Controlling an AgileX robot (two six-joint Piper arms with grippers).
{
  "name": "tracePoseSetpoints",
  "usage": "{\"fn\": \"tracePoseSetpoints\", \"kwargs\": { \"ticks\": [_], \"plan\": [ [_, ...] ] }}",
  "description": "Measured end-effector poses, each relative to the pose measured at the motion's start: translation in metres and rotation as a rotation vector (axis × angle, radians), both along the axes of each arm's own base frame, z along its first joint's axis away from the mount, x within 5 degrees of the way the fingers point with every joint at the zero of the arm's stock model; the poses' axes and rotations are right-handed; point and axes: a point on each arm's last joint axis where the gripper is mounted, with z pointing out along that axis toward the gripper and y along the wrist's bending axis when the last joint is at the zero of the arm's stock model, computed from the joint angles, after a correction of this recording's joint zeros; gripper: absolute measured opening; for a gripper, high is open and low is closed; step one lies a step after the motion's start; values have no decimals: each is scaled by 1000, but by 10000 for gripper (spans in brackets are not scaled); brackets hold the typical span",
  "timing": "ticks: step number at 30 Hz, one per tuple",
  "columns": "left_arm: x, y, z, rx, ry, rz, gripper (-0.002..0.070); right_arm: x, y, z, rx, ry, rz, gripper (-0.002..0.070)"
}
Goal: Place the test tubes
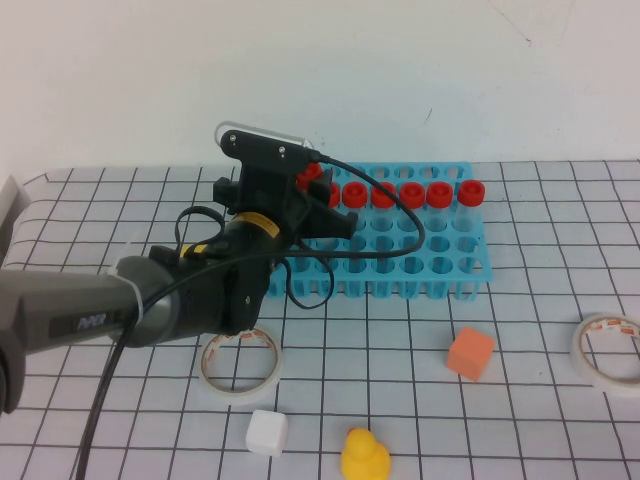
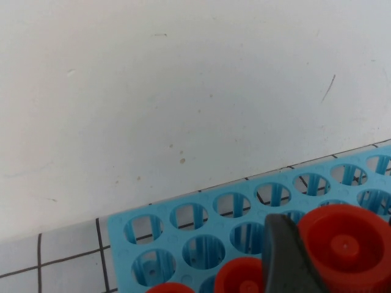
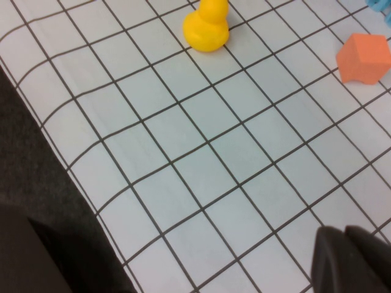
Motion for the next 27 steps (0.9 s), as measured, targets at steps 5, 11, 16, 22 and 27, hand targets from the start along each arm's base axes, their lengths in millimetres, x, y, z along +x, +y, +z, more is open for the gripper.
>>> {"fn": "tracePoseSetpoints", "kwargs": {
  "ticks": [5, 11, 16, 22, 27],
  "plan": [
    [-3, -5, 0, 1, 2, -14, 279, 0, 0, 0, 0, 0, 0, -1],
    [-5, -11, -2, 26, -1, -25, 279, 0, 0, 0, 0, 0, 0, -1],
    [-3, -11, -5, 28, -15, -13, 279, 0, 0, 0, 0, 0, 0, -1],
    [-2, -12, -19, 62, 37, -20, 278, 0, 0, 0, 0, 0, 0, -1],
    [-2, -12, -19, 66, 39, -20, 278, 0, 0, 0, 0, 0, 0, -1]
  ]
}}
